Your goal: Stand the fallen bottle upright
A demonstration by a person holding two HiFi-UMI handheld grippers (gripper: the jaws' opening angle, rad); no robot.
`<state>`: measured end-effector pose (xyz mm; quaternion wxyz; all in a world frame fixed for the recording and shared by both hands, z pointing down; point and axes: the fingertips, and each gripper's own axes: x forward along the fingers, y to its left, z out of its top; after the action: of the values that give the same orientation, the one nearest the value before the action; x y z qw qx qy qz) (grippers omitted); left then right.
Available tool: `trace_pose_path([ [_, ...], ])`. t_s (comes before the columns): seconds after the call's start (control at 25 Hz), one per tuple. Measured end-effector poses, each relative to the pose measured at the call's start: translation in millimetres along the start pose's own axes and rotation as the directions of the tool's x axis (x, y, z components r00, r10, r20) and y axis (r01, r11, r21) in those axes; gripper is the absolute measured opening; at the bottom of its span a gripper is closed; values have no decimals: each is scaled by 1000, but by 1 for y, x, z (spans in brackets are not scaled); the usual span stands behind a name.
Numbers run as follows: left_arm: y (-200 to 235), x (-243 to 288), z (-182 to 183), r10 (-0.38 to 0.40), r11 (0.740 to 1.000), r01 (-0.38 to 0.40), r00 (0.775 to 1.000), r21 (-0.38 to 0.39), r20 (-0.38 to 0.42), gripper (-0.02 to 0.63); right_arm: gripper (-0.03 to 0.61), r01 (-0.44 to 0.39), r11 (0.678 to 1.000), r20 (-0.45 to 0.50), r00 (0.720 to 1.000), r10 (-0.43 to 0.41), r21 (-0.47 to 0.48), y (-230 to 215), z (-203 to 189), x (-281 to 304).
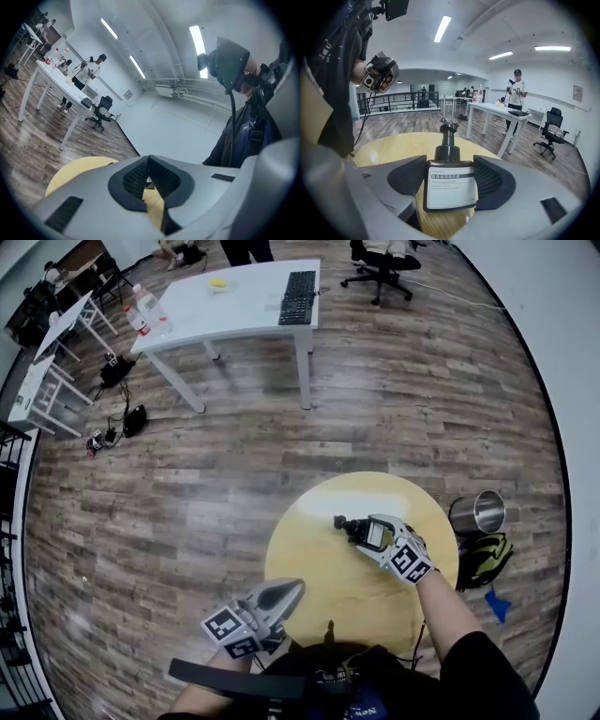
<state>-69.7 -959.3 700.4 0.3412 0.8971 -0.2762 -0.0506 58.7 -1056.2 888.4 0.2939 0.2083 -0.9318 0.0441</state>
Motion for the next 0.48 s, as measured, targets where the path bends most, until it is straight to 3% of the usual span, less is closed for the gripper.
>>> trace_pose_path([
  [0.24, -11, 17, -5, -11, 1000, 11, 1000, 2, -26, 3, 336, 40, 996, 69, 997, -46, 84, -11, -11, -21],
  [0.48, -21, 32, -7, -28, 1000, 28, 999, 13, -35, 3, 336, 34, 997, 30, 999, -36, 69, -8, -33, -41],
])
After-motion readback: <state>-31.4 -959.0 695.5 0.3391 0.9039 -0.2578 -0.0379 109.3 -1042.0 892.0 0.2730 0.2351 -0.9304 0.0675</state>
